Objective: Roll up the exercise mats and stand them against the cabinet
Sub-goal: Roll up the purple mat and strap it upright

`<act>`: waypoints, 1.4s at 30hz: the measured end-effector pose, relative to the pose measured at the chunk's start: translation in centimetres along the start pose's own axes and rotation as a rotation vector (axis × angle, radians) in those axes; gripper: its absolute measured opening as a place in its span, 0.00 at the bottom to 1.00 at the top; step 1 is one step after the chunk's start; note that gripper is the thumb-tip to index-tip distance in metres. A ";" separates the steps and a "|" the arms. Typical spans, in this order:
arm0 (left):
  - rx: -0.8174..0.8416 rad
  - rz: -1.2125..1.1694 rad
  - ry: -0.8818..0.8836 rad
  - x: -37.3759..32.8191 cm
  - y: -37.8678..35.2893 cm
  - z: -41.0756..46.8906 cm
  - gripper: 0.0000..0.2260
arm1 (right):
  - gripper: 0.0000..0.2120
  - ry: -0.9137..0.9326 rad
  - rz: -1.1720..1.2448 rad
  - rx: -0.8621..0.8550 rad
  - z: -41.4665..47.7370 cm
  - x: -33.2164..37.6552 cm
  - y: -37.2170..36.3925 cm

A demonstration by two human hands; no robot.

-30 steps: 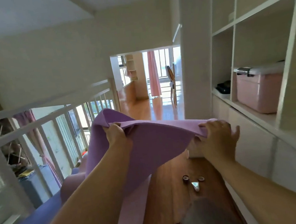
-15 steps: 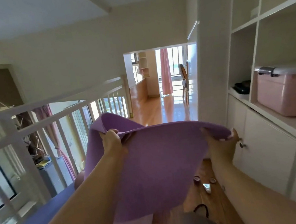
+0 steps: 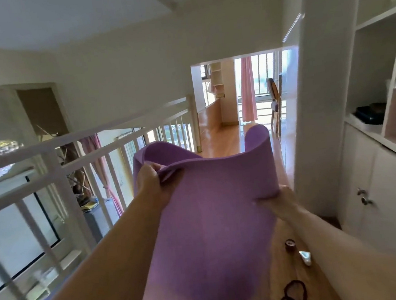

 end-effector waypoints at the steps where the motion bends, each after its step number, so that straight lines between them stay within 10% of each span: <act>1: 0.020 0.031 0.000 -0.5 -0.2 0.4 0.17 | 0.17 0.037 0.031 -0.040 0.6 0.8 0.3; 8: 0.105 0.582 0.002 -2.9 -1.6 4.7 0.23 | 0.10 0.391 -0.109 -0.556 4.5 10.3 4.9; 15: 0.275 0.385 -0.143 -5.1 -6.0 8.2 0.39 | 0.07 0.945 -0.119 -0.995 3.6 18.6 10.4; 21: 0.224 0.586 -0.042 -2.3 0.1 9.8 0.31 | 0.09 1.294 -0.346 -0.831 3.8 15.9 8.1; 27: -0.007 1.297 0.347 0.6 10.4 6.9 0.07 | 0.10 1.141 -0.540 -0.301 3.1 5.5 -0.6; 29: -0.015 1.635 0.373 -1.3 11.8 5.7 0.15 | 0.11 1.165 -0.609 -0.210 2.1 4.0 -3.0; 34: 0.211 1.683 0.061 -5.5 9.7 3.5 0.21 | 0.09 1.276 -0.721 -0.022 -0.3 3.2 -8.8; 39: 0.706 2.058 0.196 0.7 4.5 0.0 0.29 | 0.18 1.253 -0.803 0.045 -1.4 3.1 -12.1; 42: 0.736 2.164 0.204 5.6 4.6 -0.3 0.26 | 0.17 1.262 -0.790 0.028 -1.5 3.1 -11.8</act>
Point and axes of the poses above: each hand's wrist, its own z-axis towards the middle knuckle, its own y-axis out of the back of the hand, x = y × z, the point moved 1 cm from there along z, towards the middle knuckle, and after that the axes turned 1 degree about x, right-handed, at the moved point
